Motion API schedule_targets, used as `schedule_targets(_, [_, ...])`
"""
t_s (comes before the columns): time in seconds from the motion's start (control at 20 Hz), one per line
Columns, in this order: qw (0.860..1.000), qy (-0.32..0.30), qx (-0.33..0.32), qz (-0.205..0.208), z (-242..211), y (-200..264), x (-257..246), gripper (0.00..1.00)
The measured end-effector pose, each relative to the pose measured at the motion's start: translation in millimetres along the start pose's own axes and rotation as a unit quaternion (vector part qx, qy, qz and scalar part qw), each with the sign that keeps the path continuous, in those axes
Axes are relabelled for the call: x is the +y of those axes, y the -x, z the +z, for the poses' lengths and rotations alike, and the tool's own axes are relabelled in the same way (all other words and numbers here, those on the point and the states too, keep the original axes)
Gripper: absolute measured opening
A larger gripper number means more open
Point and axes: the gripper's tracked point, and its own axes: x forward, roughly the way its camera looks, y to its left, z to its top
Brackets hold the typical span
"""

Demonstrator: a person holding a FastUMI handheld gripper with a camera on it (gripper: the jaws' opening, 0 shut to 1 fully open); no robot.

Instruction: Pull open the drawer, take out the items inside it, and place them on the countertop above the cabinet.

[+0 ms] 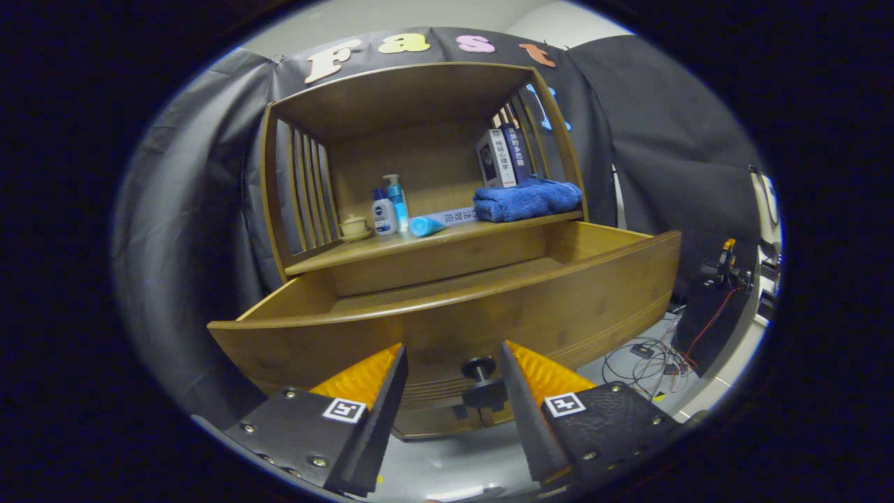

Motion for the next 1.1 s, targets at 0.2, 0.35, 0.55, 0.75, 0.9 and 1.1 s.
schedule_targets(0.2, [1.000, 0.001, -0.004, 0.007, 1, -1, 0, 0.78])
schedule_targets(0.35, [1.000, 0.003, -0.004, 0.019, 0, -3, 1, 0.79])
schedule_targets(0.55, [0.999, -0.001, -0.005, 0.035, 2, -6, 0, 0.79])
schedule_targets(0.75, [1.000, 0.000, -0.007, 0.030, 5, -10, -3, 0.79])
schedule_targets(0.9, [0.999, -0.002, -0.006, 0.036, 8, -18, -2, 0.79])
schedule_targets(1.1, [0.999, 0.004, -0.003, 0.048, 14, -35, 7, 0.79])
